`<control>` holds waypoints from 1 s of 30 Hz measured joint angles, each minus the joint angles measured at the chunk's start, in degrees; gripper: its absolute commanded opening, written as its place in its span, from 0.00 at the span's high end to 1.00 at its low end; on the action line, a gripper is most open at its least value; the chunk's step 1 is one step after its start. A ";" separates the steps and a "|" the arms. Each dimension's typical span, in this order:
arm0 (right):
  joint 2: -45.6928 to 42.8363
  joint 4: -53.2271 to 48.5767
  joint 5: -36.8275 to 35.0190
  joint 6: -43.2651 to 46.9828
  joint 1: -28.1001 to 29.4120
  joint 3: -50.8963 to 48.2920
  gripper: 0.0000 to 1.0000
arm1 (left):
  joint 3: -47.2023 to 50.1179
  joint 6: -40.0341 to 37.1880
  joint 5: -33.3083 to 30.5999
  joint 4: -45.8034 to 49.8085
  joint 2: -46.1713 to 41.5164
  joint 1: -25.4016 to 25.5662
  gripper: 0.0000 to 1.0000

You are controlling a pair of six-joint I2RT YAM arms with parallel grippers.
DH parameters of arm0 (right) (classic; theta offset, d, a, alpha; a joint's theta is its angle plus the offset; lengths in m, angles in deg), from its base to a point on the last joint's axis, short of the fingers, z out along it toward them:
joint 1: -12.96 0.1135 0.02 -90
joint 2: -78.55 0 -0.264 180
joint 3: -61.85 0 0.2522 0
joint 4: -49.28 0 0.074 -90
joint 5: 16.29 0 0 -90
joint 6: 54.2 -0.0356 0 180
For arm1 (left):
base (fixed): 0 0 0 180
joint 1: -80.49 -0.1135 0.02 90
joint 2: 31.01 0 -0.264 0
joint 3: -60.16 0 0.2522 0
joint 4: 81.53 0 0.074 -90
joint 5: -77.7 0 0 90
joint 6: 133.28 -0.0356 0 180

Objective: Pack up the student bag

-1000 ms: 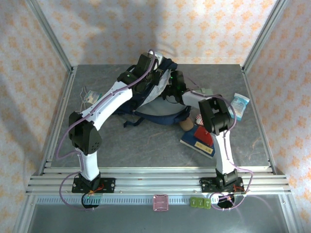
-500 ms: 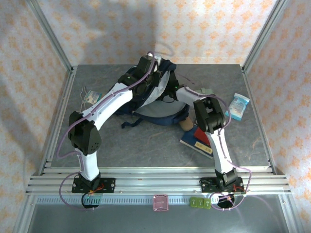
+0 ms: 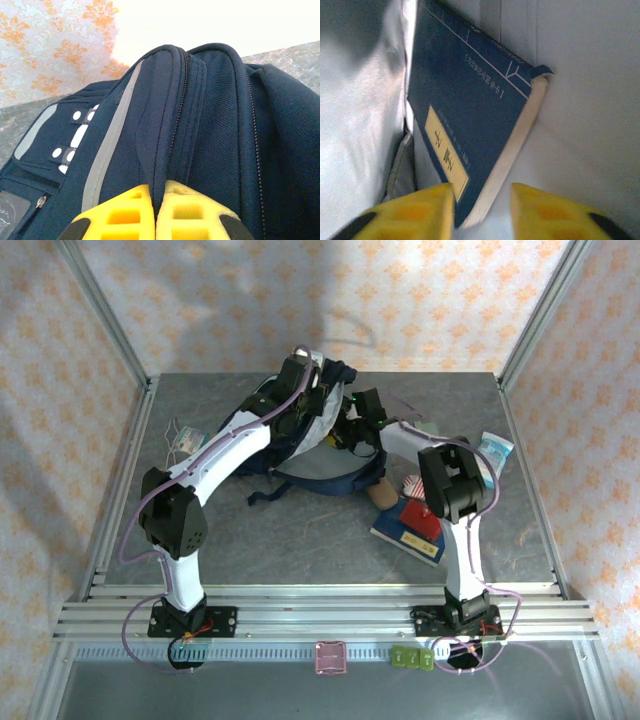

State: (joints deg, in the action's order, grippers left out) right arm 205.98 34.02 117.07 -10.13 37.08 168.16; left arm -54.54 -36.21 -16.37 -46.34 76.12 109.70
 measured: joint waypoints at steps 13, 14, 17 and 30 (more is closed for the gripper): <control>5.79 -4.50 -0.94 3.39 2.54 8.87 0.71 | 0.28 0.66 -0.90 -1.36 0.52 -0.20 1.00; 3.28 -5.22 -1.64 4.39 2.43 5.77 0.70 | 0.07 0.85 -1.18 -1.62 0.98 -0.26 1.00; -6.01 -7.69 -4.17 7.17 1.81 -3.82 0.66 | -2.01 1.57 -2.45 -2.16 3.96 -0.66 1.00; -43.12 -12.41 -18.14 13.25 -3.63 -30.82 0.57 | -6.27 3.82 -3.82 -3.85 11.32 -1.68 0.74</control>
State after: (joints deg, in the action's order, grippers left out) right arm 162.86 21.60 98.93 3.11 33.45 137.34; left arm -60.82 -32.38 -20.20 -50.18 87.44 108.02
